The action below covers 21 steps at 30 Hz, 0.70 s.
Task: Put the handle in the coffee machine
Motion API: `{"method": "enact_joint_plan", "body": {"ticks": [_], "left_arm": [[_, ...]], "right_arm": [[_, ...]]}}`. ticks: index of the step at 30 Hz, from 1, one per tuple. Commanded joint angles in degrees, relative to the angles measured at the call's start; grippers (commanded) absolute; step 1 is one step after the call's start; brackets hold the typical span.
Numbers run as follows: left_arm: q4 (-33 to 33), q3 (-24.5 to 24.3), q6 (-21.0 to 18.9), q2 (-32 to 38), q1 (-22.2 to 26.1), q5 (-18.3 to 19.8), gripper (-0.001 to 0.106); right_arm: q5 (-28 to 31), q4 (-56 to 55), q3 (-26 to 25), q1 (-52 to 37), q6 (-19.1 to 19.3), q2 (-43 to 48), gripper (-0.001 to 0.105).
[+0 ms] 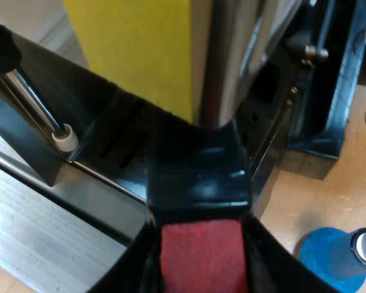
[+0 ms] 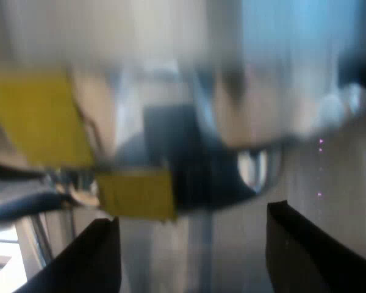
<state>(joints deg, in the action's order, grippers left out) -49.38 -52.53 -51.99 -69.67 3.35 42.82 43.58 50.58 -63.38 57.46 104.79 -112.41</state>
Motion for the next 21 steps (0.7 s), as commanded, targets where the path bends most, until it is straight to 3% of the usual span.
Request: {"method": "enact_joint_plan", "body": {"ticks": [1, 12, 21], "left_arm": [[4.5, -1.8, 1.0, 2.2, -0.7, 18.8, 0.0], [4.5, -1.8, 1.0, 2.2, -0.7, 18.8, 0.0], [4.5, -1.8, 0.9, 2.2, -0.7, 18.8, 0.0]], "right_arm": [[-0.5, 1.9, -0.7, -0.1, 2.6, 0.1, 0.054], [-0.5, 7.7, -0.6, -0.1, 6.1, 0.1, 0.054], [-0.5, 7.6, -0.6, -0.1, 6.1, 0.1, 0.054]]}}
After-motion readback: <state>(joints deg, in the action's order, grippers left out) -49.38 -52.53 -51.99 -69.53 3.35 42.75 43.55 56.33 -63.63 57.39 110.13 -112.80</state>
